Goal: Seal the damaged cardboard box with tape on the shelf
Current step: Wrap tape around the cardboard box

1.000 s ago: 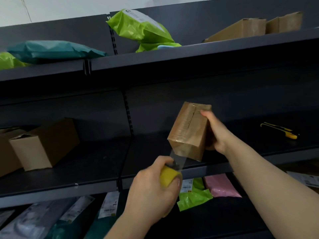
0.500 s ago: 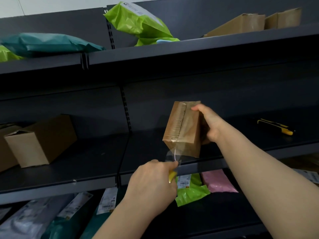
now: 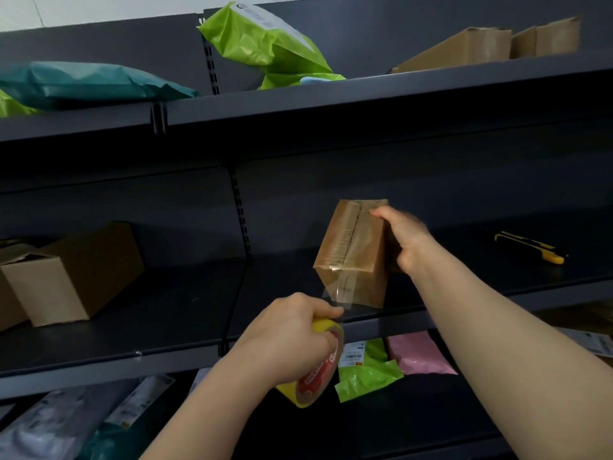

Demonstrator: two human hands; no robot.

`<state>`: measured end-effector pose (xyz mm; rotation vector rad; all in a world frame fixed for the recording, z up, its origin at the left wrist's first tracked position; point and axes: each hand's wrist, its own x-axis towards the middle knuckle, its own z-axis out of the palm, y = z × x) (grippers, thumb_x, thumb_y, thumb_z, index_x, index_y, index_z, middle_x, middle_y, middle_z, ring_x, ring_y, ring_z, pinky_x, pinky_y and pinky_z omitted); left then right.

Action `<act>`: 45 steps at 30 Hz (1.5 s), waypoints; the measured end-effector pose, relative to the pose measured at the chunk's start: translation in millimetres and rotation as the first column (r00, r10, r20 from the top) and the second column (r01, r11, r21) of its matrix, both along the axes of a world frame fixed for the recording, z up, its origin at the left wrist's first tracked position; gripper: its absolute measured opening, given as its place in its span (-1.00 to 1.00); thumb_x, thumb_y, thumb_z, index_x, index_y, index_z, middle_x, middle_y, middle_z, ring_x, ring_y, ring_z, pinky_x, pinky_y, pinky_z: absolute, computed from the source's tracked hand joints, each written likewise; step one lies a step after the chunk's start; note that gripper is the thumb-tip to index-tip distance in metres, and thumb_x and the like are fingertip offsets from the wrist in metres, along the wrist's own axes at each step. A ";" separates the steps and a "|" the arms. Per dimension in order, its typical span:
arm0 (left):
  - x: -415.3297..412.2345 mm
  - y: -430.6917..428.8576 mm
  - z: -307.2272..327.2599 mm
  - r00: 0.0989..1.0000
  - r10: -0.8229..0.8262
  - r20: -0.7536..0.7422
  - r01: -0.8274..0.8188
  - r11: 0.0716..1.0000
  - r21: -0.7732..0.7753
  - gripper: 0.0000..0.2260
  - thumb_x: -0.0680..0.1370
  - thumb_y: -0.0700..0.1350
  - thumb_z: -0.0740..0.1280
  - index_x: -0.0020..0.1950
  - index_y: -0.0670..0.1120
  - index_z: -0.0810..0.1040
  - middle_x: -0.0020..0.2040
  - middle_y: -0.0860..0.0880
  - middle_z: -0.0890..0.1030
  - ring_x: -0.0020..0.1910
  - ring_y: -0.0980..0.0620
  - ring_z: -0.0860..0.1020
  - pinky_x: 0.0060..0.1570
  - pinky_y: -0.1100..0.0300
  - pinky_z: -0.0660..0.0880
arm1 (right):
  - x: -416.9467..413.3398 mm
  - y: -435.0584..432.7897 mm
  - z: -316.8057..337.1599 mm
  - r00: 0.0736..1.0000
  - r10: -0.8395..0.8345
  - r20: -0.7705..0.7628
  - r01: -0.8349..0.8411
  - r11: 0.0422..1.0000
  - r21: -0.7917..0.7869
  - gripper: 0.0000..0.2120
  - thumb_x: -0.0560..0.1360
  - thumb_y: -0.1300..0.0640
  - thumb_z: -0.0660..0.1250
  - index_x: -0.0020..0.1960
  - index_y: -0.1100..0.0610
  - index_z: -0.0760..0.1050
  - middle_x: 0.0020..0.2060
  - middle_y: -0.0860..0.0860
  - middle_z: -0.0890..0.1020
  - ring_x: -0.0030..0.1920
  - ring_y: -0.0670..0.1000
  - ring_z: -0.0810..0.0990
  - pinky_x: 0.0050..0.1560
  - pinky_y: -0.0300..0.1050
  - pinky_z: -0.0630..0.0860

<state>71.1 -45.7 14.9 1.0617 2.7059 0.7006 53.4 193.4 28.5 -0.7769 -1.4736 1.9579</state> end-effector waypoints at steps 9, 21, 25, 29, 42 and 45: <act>-10.8 13.1 10.9 0.999 -0.042 -0.010 0.042 0.999 0.015 -0.65 0.55 0.01 0.29 0.31 0.30 0.50 0.24 0.18 0.49 0.00 0.17 0.52 0.00 0.19 0.58 | -7.3 5.9 -8.4 0.989 -0.147 -0.014 0.133 0.842 0.523 -0.77 0.61 0.11 0.22 0.06 -0.09 0.63 0.22 -0.06 0.53 0.15 -0.03 0.51 0.15 -0.12 0.48; -28.8 20.1 5.2 0.996 -0.087 0.032 0.087 0.996 0.012 -0.64 0.53 0.03 0.30 0.30 0.31 0.50 0.26 0.17 0.51 -0.08 0.19 0.59 -0.05 0.13 0.63 | -8.8 -5.3 5.1 0.977 -0.046 0.210 -0.110 0.734 0.670 -0.60 0.50 -0.05 0.40 0.31 -0.12 0.43 0.36 -0.03 0.42 0.25 0.03 0.46 0.18 -0.06 0.47; -29.7 19.6 0.4 0.997 -0.065 0.048 0.063 0.997 0.042 -0.63 0.52 0.02 0.31 0.31 0.30 0.51 0.21 0.18 0.52 0.01 0.17 0.56 0.00 0.14 0.61 | -2.9 -22.9 16.0 0.832 0.033 0.554 -0.524 0.376 0.764 -0.43 0.49 -0.38 0.18 0.45 -0.25 0.29 0.54 -0.17 0.14 0.56 0.04 -0.02 0.49 0.19 0.07; -27.1 21.1 -0.8 0.999 -0.032 -0.002 0.032 0.998 0.058 -0.64 0.52 0.04 0.31 0.31 0.31 0.50 0.10 0.20 0.50 0.02 0.15 0.55 0.01 0.13 0.60 | -4.7 -26.8 19.2 0.745 -0.049 0.666 -0.626 0.294 0.722 -0.46 0.50 -0.41 0.11 0.43 -0.28 0.31 0.54 -0.14 0.17 0.57 0.07 -0.08 0.49 0.32 -0.06; -20.3 32.5 1.8 0.999 0.025 -0.035 -0.024 0.999 0.048 -0.67 0.51 0.06 0.33 0.27 0.28 0.53 0.20 0.11 0.54 0.06 0.08 0.57 0.03 0.07 0.60 | 41.6 37.0 -27.7 0.962 -0.268 0.056 0.121 0.601 0.790 -0.72 0.63 0.10 0.21 0.30 0.05 0.54 0.28 0.01 0.56 0.28 0.03 0.51 0.23 -0.23 0.39; -18.0 43.6 3.6 0.997 0.026 -0.073 -0.024 0.999 0.023 -0.66 0.51 0.05 0.33 0.27 0.27 0.53 0.24 0.10 0.54 0.03 0.11 0.52 0.04 0.11 0.58 | 58.0 86.3 -51.4 0.823 -0.376 0.424 -0.138 0.593 0.793 -0.61 0.59 0.09 0.27 0.41 0.08 0.43 0.38 0.12 0.45 0.32 0.16 0.46 0.27 -0.06 0.43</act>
